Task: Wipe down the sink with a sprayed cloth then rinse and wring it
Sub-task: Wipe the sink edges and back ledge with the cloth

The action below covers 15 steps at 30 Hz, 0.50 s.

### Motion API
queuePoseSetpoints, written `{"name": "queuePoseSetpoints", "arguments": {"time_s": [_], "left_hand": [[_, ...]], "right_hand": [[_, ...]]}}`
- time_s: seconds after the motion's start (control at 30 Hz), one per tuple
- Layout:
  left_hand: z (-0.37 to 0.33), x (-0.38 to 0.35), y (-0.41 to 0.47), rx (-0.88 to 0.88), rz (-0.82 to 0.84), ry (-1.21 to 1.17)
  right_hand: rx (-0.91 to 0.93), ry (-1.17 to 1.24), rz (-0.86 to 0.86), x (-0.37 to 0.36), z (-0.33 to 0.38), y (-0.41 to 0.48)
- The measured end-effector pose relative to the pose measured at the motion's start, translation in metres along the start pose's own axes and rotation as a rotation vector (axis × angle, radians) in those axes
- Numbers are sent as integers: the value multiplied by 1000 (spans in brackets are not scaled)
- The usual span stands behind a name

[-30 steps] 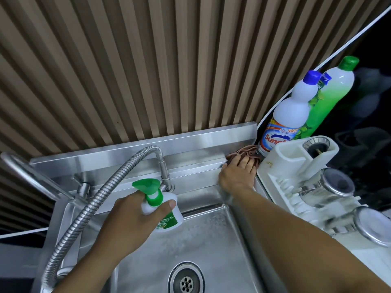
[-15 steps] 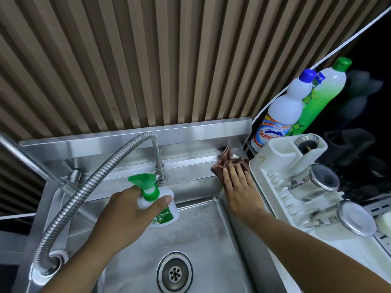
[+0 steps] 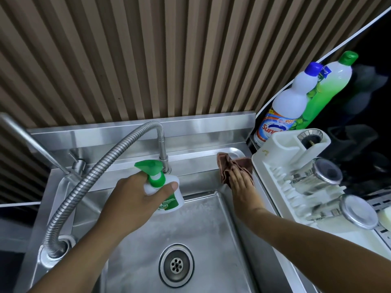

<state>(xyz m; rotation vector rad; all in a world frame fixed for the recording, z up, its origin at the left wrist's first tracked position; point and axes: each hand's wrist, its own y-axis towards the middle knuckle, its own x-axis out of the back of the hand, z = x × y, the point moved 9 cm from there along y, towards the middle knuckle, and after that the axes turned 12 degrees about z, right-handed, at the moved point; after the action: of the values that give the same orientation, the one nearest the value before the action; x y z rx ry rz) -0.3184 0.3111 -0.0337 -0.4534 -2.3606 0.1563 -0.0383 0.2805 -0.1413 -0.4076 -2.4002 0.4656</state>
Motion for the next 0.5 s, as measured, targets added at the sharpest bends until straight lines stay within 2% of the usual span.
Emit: {"name": "queuePoseSetpoints", "arguments": {"time_s": [0.1,0.23,0.5], "left_hand": [[-11,-3,3,-24,5,0],[-44,-11,15,-54,-28,9],[-93,-41,82,-129,-102,64]], "right_hand": [[25,-45,-7,0,2,-3],[81,-186,72,-8,12,-8],[133,-305,121,-21,30,-39]]}}
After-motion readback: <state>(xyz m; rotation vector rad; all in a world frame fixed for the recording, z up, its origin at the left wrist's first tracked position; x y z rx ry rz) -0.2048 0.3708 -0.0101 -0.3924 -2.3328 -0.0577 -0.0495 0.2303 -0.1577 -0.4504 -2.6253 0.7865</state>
